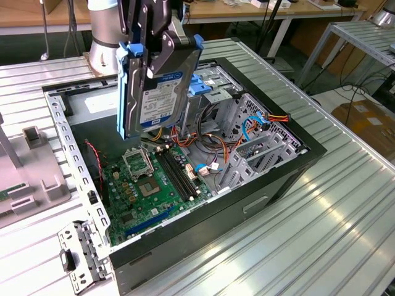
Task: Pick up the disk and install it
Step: 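Pick up the disk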
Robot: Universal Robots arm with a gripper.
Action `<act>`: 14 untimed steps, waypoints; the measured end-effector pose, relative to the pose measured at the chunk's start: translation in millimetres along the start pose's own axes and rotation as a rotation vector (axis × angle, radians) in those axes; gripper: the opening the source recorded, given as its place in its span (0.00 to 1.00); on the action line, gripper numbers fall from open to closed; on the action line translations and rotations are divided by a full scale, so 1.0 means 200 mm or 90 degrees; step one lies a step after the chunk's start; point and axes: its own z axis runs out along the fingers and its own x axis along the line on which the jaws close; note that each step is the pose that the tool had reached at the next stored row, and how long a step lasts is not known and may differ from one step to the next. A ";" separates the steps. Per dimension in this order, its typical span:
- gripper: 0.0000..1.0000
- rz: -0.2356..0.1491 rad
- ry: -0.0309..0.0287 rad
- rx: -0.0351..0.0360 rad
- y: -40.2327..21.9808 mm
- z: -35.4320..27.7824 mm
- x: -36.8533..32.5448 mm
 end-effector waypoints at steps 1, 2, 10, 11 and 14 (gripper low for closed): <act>0.37 0.000 0.0000 0.0000 -0.001 0.000 0.002; 0.37 0.000 0.0000 0.0000 -0.004 0.000 0.005; 0.37 0.000 0.0000 0.0000 -0.020 -0.001 0.026; 0.37 0.000 0.0000 0.0000 -0.023 -0.001 0.030; 0.37 0.000 0.0000 0.0000 -0.029 -0.002 0.036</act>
